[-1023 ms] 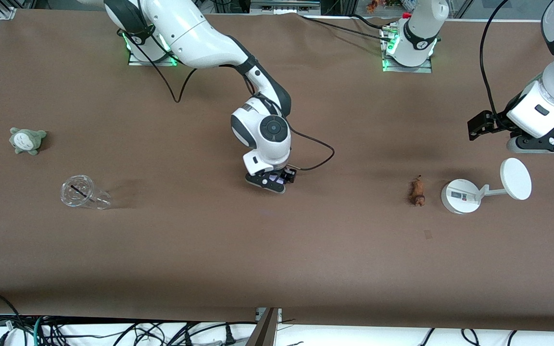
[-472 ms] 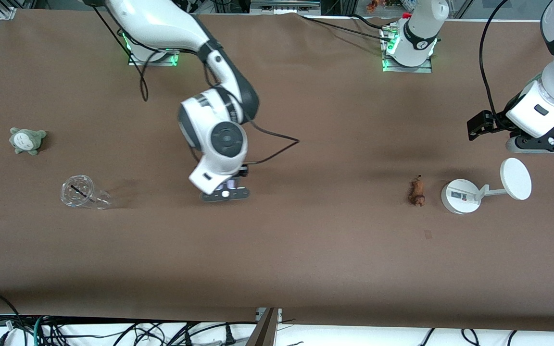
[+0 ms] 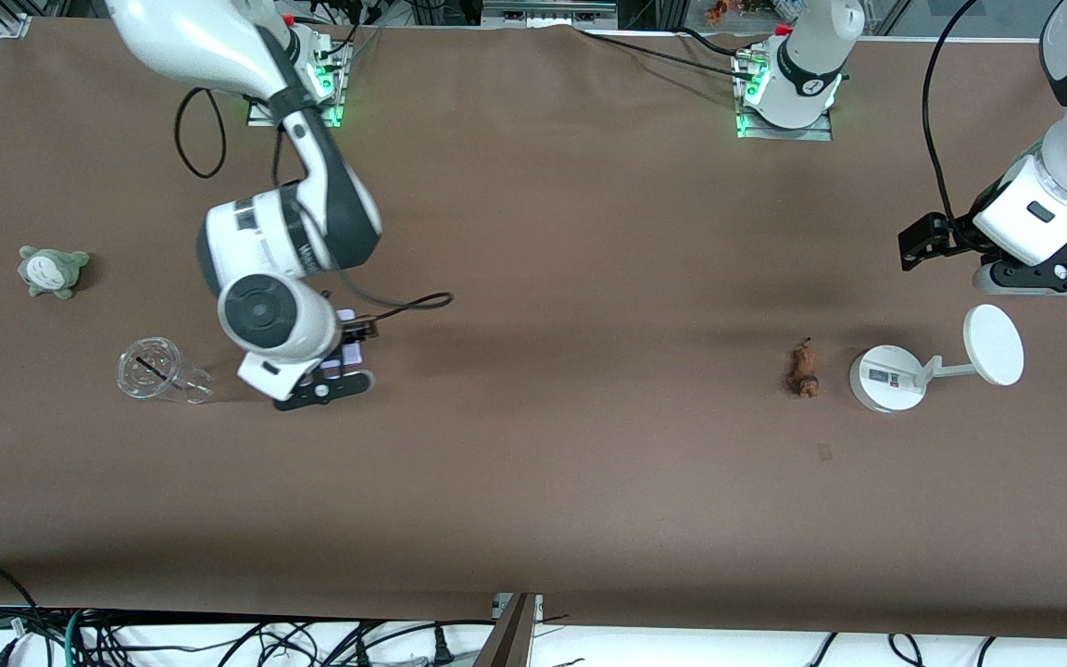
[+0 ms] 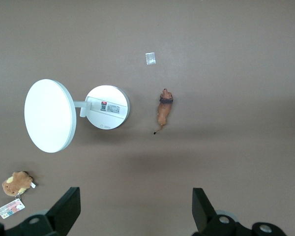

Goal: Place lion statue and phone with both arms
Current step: 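Lower the phone beside the glass cup and open the right gripper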

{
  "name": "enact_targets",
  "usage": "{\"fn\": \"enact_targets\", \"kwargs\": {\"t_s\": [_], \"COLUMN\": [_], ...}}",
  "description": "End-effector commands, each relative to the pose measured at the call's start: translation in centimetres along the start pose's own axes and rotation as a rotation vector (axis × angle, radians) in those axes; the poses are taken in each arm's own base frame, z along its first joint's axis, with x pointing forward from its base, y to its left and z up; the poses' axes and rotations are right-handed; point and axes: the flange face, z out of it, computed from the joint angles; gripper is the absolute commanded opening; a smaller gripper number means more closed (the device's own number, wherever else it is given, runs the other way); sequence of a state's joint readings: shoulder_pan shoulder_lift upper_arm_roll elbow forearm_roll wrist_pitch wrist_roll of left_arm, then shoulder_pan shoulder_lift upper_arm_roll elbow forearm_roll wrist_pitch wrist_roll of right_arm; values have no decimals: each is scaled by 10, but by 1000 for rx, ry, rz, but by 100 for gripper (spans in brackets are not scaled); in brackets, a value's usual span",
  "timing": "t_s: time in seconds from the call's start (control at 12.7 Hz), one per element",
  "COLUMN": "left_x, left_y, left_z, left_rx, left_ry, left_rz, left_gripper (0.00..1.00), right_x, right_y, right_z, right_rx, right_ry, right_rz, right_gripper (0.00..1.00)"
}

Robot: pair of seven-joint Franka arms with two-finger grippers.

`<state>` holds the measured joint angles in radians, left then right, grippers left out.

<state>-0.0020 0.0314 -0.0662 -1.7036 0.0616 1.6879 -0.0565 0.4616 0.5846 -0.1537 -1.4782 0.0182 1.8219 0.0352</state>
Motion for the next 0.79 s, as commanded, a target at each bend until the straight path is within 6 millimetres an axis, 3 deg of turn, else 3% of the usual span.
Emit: {"fn": "enact_targets", "kwargs": {"t_s": [0.0,0.31,0.55,0.71], "left_x": [-4,-4,-4,-4], "left_y": [2,3,3,3], "left_z": [-6,-6,-5,-5], "left_rx": [-18,-18,-18,-18], "left_ry": [12,14,12,12], "left_rz": [-10,-8,-8,-8], "left_gripper": [100,100,100,100], "right_x": [-10,-19,-27,-30], "right_y": [28,82,90,111], "right_z": [30,93,126,141], "right_rx": [45,92,79,78], "right_ry": [37,107,146,156], "right_rz": [-44,-55,-47,-5], "right_gripper": [0,0,0,0]}}
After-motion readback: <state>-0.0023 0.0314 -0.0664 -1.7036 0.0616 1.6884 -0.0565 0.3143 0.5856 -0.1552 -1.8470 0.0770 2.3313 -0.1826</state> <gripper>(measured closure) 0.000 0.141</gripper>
